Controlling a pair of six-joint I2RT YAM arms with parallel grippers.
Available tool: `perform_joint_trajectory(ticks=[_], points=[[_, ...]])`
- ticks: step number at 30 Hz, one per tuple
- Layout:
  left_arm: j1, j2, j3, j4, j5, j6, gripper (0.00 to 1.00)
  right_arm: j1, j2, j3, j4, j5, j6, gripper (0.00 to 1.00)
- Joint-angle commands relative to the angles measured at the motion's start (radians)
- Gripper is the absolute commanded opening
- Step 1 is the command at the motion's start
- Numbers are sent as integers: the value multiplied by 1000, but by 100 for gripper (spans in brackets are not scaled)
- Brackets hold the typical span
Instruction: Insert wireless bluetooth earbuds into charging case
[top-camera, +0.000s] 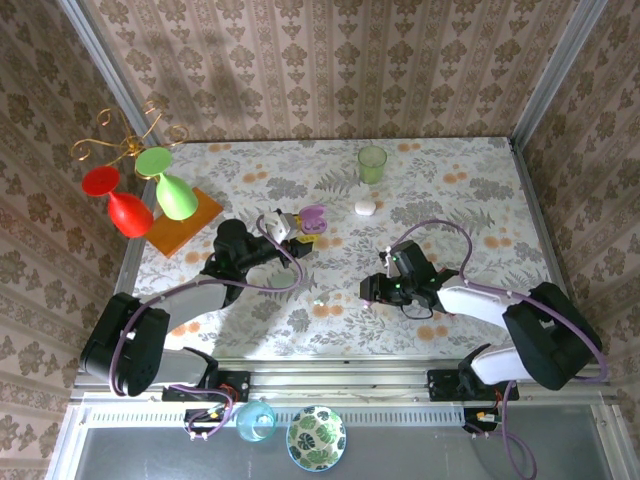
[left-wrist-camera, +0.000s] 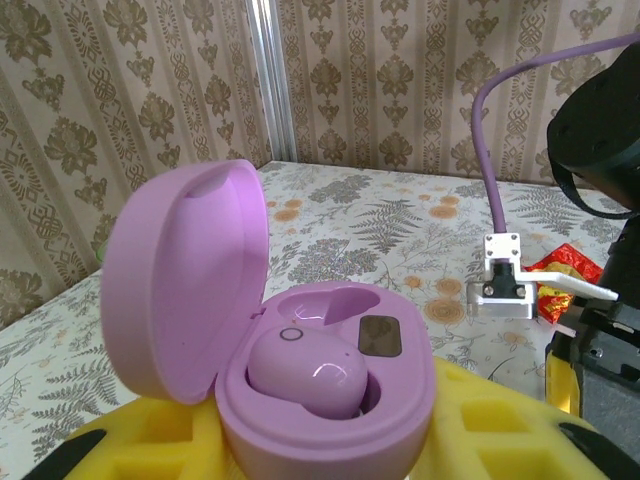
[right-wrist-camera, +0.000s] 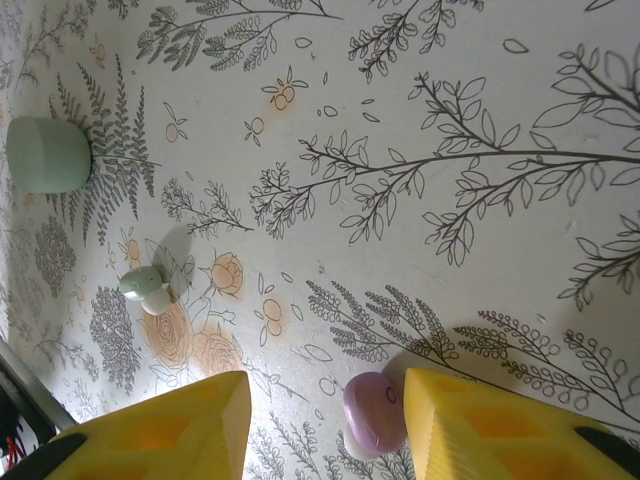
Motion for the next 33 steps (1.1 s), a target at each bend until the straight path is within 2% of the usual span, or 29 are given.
perform_joint_trajectory(ticks=[1,7,18,33], points=[[-1,-27,0,-12,21,21,23,7,53,-20,61,-31,10,43],[-1,-28,-1,-13,22,22,23,17,85,-31,77,-39,18,38],[-1,-33,-2,-17,20,26,23,39,43,-52,22,-10,5,29],[-1,-27,-8,-6,20,27,23,58,22,-63,-8,7,-7,26]])
